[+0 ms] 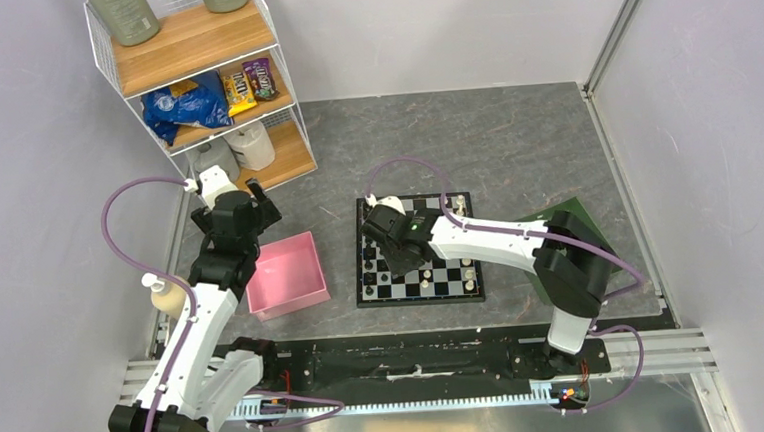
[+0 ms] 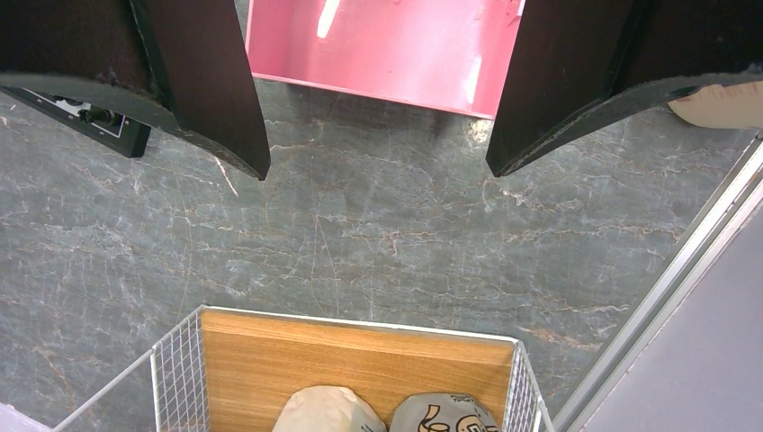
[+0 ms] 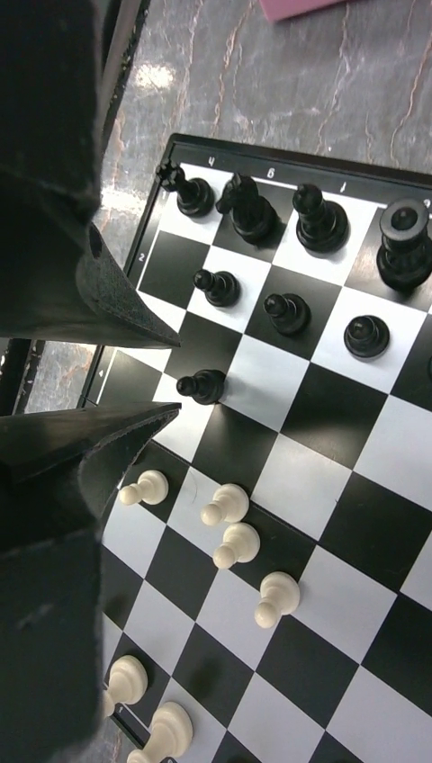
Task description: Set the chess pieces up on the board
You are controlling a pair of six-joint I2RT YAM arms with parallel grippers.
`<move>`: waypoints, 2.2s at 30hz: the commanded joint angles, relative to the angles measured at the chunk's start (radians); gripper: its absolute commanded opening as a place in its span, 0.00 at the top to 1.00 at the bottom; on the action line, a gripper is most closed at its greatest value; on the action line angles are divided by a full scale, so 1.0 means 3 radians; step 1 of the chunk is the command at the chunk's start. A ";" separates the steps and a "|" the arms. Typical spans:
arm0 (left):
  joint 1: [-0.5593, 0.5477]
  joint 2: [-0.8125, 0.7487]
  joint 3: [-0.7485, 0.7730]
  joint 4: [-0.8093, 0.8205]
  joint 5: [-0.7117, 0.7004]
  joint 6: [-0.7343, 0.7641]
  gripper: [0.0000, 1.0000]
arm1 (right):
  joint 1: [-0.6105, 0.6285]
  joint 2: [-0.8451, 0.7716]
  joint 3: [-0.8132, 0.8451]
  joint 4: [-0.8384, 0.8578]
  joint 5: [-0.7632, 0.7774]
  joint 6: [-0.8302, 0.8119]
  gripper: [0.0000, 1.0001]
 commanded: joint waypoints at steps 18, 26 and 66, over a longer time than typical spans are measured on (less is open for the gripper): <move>0.0018 -0.0028 0.0000 0.0054 -0.0049 0.0081 0.00 | -0.0078 0.0162 0.0074 -0.0009 -0.0070 -0.0061 0.82; 0.0018 -0.0002 0.0016 0.0074 -0.0044 0.0085 0.00 | -0.0068 -0.0013 0.0026 -0.0004 -0.0255 -0.0182 0.89; 0.0017 0.0013 -0.0018 0.0085 -0.0058 0.0091 0.00 | 0.0341 0.0206 0.0031 0.0280 -0.0312 -0.0011 0.80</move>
